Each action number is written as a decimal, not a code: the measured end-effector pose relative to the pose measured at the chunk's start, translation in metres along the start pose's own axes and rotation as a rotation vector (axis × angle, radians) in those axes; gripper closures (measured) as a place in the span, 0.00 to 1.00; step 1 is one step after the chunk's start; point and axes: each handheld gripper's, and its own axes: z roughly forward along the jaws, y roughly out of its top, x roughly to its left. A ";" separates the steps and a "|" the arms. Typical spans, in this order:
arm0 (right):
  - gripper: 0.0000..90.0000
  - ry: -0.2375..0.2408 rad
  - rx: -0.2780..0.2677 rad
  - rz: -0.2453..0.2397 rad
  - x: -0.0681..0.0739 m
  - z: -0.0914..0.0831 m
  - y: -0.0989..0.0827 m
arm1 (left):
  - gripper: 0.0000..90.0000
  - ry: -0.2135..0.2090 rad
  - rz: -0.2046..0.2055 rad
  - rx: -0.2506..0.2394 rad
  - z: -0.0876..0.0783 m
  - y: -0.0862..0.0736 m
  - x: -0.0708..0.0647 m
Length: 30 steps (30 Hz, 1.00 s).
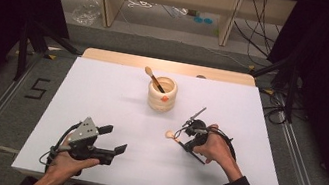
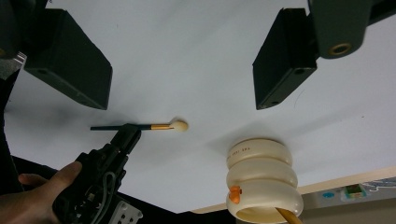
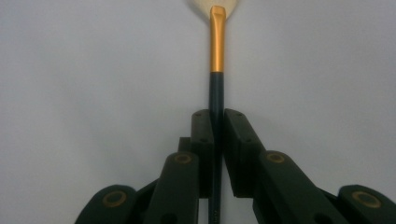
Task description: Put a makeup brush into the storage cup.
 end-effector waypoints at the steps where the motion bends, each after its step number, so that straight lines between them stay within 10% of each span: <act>1: 0.92 0.000 0.012 0.000 0.001 0.000 0.001 | 0.22 -0.007 -0.003 -0.008 0.001 0.000 0.000; 30: 0.93 -0.024 0.071 -0.050 0.005 0.000 0.009 | 0.24 0.000 -0.007 -0.008 -0.002 0.001 0.001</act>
